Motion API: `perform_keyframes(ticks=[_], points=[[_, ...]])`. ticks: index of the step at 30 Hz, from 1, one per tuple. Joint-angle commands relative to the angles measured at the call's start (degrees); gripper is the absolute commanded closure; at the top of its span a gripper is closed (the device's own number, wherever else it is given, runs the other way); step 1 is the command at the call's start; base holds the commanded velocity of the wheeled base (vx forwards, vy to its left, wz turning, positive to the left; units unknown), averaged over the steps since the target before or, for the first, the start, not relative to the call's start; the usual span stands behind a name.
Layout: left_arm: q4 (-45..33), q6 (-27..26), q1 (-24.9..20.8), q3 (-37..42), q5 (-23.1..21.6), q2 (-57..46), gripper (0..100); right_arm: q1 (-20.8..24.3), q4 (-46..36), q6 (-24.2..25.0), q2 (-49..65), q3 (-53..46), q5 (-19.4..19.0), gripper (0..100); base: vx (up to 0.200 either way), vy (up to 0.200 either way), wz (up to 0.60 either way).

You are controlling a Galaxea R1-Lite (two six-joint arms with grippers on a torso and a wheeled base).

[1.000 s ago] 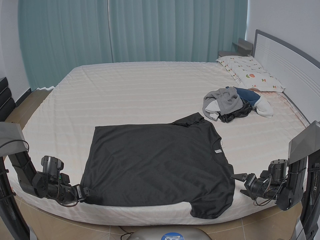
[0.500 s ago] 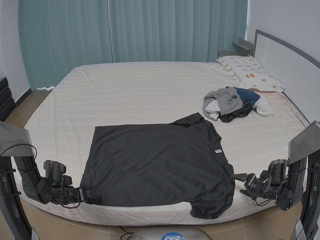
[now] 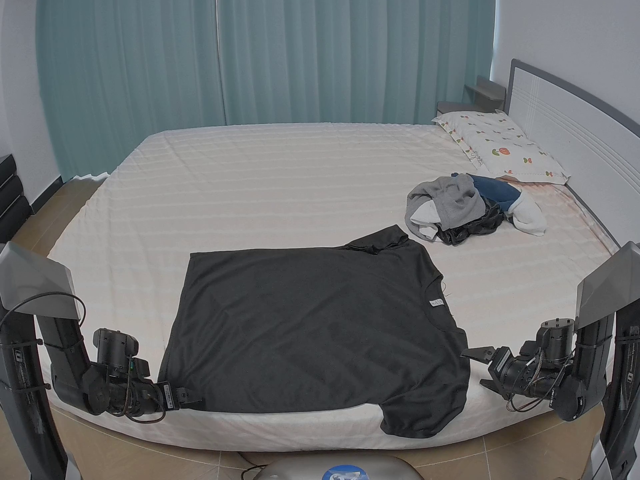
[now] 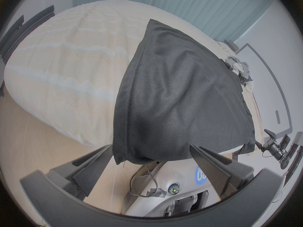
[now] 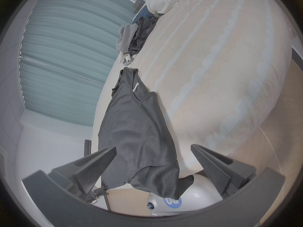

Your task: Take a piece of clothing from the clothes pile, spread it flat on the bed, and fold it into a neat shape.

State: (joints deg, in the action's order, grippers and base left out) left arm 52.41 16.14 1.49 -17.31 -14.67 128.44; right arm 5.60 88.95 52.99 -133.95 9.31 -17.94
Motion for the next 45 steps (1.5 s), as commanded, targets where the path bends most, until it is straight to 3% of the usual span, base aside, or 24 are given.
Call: perform_keyframes(ticks=[1, 9, 24, 25, 41, 45], points=[[0.0, 0.6, 0.0, -0.3, -0.2, 0.1, 0, 0.0, 0.4, 0.0, -0.1, 0.0, 0.0, 0, 0.000, 0.000, 0.00], [0.0, 9.0, 0.0, -0.9, -0.9, -1.1, 0, 0.0, 0.4, 0.0, -0.1, -0.1, 0.0, 0, 0.000, 0.000, 0.00], [0.0, 9.3, -0.1, -0.8, -0.8, -1.4, 0, 0.0, 0.4, 0.0, -0.1, -0.1, 0.0, 0, 0.000, 0.000, 0.00], [0.0, 9.3, 0.1, -0.7, -0.4, -1.3, 100, 0.0, 0.4, 0.0, -0.1, -0.1, 0.0, 0, 0.000, 0.000, 0.00], [0.0, 9.4, 2.3, -1.1, -0.8, -2.1, 100, 0.6, 0.4, -0.3, 1.1, -1.1, 0.0, 0, 0.000, 0.000, 0.00], [0.9, 12.8, 2.4, -2.1, -1.1, -2.4, 100, 2.7, 0.4, -0.5, 1.5, -1.4, 0.2, 0, 0.000, 0.000, 0.00]])
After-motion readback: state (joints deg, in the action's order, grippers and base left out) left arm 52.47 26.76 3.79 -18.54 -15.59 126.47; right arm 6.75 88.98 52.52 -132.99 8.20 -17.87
